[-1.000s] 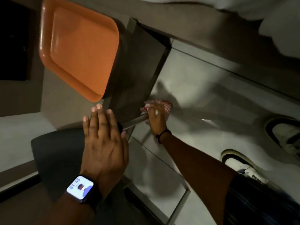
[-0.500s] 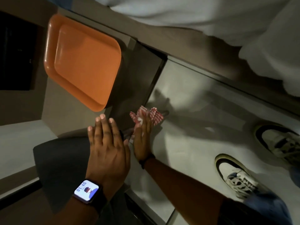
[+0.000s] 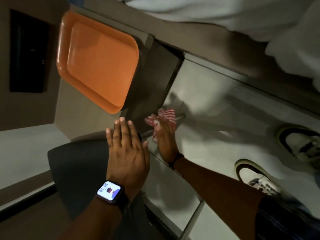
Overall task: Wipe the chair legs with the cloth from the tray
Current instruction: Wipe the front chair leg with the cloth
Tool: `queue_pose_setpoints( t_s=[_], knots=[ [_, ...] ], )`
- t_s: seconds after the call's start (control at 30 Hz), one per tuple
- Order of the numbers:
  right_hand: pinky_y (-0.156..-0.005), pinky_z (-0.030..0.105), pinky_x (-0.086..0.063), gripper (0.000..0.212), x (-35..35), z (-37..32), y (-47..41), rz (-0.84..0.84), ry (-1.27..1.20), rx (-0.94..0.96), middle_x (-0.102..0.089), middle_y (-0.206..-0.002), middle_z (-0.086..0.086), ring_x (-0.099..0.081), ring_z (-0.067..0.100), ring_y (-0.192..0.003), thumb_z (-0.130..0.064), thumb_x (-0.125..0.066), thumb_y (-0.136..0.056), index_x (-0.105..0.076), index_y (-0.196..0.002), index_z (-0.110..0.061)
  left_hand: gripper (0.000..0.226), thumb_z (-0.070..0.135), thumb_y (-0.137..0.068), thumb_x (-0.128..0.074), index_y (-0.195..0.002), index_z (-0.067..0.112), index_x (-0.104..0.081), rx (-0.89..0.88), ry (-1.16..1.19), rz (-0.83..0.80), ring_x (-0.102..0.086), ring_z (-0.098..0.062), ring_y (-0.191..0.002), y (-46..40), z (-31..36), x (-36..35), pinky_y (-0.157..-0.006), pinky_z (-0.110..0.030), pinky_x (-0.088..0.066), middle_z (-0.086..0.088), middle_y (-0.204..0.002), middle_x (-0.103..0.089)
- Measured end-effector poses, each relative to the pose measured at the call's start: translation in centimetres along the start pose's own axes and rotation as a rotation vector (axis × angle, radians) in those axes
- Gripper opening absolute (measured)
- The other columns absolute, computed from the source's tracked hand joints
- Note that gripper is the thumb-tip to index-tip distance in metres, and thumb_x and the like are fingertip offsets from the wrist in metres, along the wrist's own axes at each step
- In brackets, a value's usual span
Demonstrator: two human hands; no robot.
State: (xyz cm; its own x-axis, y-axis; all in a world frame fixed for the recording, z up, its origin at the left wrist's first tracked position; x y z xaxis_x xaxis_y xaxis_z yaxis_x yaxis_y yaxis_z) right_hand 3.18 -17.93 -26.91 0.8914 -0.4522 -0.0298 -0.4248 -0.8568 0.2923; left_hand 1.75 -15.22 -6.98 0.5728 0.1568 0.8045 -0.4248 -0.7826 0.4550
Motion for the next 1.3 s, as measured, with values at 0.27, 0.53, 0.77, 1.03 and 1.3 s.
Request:
queue_pose_setpoints(
  t_s=[0.27,0.53,0.77,1.03,1.3],
  knots=[
    [-0.133,0.028,-0.028,0.047,-0.1,-4.2,-0.1,-0.041,0.067,0.2,-0.053,-0.167,-0.003,-0.05,0.017,-0.157,-0.025,-0.039,-0.114,-0.055,-0.159,-0.021,0.066,0.034,-0.105,-0.02,-0.155,-0.009,-0.023,-0.012,-0.013,-0.006,-0.016,-0.046,-0.156,-0.1,-0.2,0.0,-0.128,-0.06,-0.004,-0.034,-0.164,-0.022],
    [-0.129,0.043,-0.04,0.031,2.5,1.3,-4.3,-0.232,0.498,0.065,-0.076,-0.143,0.006,-0.065,0.027,-0.14,-0.025,-0.059,-0.108,-0.077,-0.134,-0.027,0.066,0.033,-0.105,-0.025,-0.155,-0.01,-0.023,-0.008,-0.006,0.081,-0.017,-0.047,-0.155,0.1,0.0,-0.5,-0.128,-0.056,0.003,-0.035,-0.163,-0.024],
    [-0.137,0.056,-0.027,0.052,-0.6,-5.4,3.2,0.004,-0.055,0.168,-0.042,-0.176,0.001,-0.036,0.022,-0.166,-0.022,-0.044,-0.113,-0.042,-0.163,-0.033,0.069,0.033,-0.104,-0.014,-0.156,-0.011,-0.013,0.003,-0.024,0.02,-0.005,-0.046,-0.157,0.1,0.3,0.3,-0.127,-0.056,0.01,-0.035,-0.166,-0.01],
    [-0.096,0.032,-0.061,0.043,2.2,-1.3,-5.0,-0.26,-0.002,-0.311,-0.081,-0.127,0.02,-0.075,0.032,-0.115,-0.034,-0.044,-0.112,-0.082,-0.123,-0.017,0.067,0.034,-0.105,-0.023,-0.155,-0.011,-0.021,-0.019,-0.017,0.091,-0.015,-0.048,-0.155,0.3,0.0,-0.5,-0.128,-0.055,0.005,-0.036,-0.164,-0.021],
    [-0.133,0.053,-0.033,0.033,-0.8,-5.1,1.9,0.178,-0.023,0.028,-0.072,-0.143,0.017,-0.062,0.036,-0.142,-0.012,-0.048,-0.113,-0.077,-0.127,-0.007,0.066,0.031,-0.105,-0.028,-0.152,-0.014,-0.025,-0.005,0.011,0.063,-0.017,-0.051,-0.154,0.2,0.2,0.1,-0.127,-0.062,-0.004,-0.039,-0.162,-0.023]
  ],
)
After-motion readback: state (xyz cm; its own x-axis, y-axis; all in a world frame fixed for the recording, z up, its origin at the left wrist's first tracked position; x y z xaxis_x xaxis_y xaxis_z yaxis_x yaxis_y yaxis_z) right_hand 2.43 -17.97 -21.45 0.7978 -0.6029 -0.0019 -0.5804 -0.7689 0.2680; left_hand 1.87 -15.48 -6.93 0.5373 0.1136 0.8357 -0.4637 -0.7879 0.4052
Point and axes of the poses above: each hand's wrist, its own y-axis away from the middle knuckle, its own x-axis out of the back of the hand, z = x × y, the point moved 2 cm from there along -y, towards the middle knuckle
